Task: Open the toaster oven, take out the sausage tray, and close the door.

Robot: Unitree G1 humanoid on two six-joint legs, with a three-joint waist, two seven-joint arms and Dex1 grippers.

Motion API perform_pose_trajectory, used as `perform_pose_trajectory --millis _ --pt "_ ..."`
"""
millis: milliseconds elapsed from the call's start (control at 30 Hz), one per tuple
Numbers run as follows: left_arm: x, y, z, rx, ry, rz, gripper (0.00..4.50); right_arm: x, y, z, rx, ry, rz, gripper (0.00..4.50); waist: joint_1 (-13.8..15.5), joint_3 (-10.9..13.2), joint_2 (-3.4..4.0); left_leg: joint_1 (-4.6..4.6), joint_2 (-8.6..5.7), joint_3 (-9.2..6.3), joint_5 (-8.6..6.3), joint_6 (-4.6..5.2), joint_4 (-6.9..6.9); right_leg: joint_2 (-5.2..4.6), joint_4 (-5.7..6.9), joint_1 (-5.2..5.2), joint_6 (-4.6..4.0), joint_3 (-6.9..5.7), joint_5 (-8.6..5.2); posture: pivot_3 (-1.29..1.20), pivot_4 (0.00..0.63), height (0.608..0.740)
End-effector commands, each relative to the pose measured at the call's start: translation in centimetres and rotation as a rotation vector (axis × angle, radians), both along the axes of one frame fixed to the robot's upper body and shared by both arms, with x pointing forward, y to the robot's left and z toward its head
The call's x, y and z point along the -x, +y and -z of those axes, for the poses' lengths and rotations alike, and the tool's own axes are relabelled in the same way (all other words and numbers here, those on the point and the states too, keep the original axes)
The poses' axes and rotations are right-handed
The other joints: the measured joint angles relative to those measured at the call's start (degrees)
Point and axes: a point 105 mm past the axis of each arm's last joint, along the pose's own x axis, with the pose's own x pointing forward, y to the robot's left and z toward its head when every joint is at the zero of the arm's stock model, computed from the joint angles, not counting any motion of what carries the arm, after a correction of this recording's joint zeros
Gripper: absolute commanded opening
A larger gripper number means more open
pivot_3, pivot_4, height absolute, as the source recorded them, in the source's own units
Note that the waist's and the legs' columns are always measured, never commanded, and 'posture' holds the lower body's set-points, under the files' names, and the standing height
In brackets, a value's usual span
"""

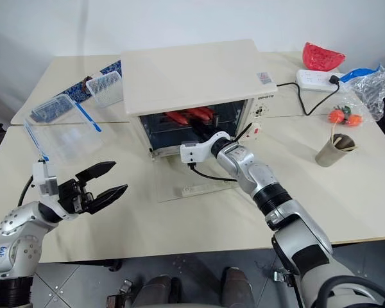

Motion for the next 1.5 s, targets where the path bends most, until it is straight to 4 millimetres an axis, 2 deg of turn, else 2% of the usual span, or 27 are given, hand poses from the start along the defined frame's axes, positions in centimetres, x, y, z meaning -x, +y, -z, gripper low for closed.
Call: perform_pose_trajectory --millis 33,233,533,867,1033,1200,1300,1500 --pt "-0.1 -0.3 -0.4 0.022 -0.021 0.011 4.5 1.1 0.3 -2.5 -0.035 -0.065 -0.053 0.04 0.0 0.0 0.0 0.0 0.0 0.01 0.0 0.0 -0.05 0.0 -0.03 -0.01 0.0 -0.01 0.0 0.0 0.15 0.74" --pt "-0.6 -0.8 -0.7 0.043 -0.029 0.022 4.5 1.8 -0.2 -3.0 -0.024 -0.062 -0.066 0.04 0.1 0.0 0.0 -0.02 0.0 0.19 0.0 0.0 -0.18 0.01 -0.1 -0.03 0.0 -0.06 0.0 0.0 0.15 0.74" --pt "-1.4 -1.0 -1.0 0.077 -0.02 0.012 4.5 4.7 -1.9 -0.4 -0.016 0.009 -0.06 0.04 0.7 0.0 -0.01 -0.04 -0.01 0.22 0.0 -0.01 -0.23 0.01 -0.17 -0.02 0.0 -0.09 0.0 0.0 0.15 0.74" --pt "-2.1 -0.5 -1.3 0.09 0.021 0.009 4.5 8.7 -4.9 1.2 -0.006 0.062 -0.044 0.04 1.9 0.0 -0.04 -0.03 -0.02 0.22 -0.01 -0.01 -0.05 0.03 -0.2 0.07 0.01 -0.09 0.0 0.0 0.15 0.74" --pt "-2.2 -0.4 -1.7 0.132 0.059 0.028 4.5 10.2 -7.5 1.6 0.035 0.061 -0.007 0.04 3.2 0.0 -0.05 -0.04 -0.03 0.21 -0.01 0.0 -0.05 0.03 -0.22 0.06 0.0 -0.09 0.0 0.0 0.15 0.74" --pt "-1.8 -0.4 -0.4 0.124 0.275 0.065 4.5 12.2 -8.9 1.3 0.047 0.04 -0.021 0.04 3.1 0.0 -0.07 -0.06 -0.01 0.23 -0.01 0.01 0.02 0.04 -0.22 0.07 0.0 -0.08 0.0 0.0 0.15 0.74" --pt "-1.6 -2.0 -1.5 0.198 0.362 0.146 4.5 13.4 -9.0 1.4 0.056 0.04 -0.047 0.04 3.2 0.0 -0.11 -0.06 -0.01 0.22 -0.01 0.01 0.09 0.03 -0.2 0.08 0.0 -0.05 0.0 0.0 0.15 0.74" --pt "-1.5 -5.5 -1.8 0.266 0.633 0.234 4.5 14.3 -8.2 1.0 0.062 0.019 -0.097 0.04 3.0 0.1 -0.16 0.01 0.01 -0.05 -0.01 0.0 0.2 0.04 -0.13 0.13 0.0 0.06 0.0 0.0 0.15 0.74"
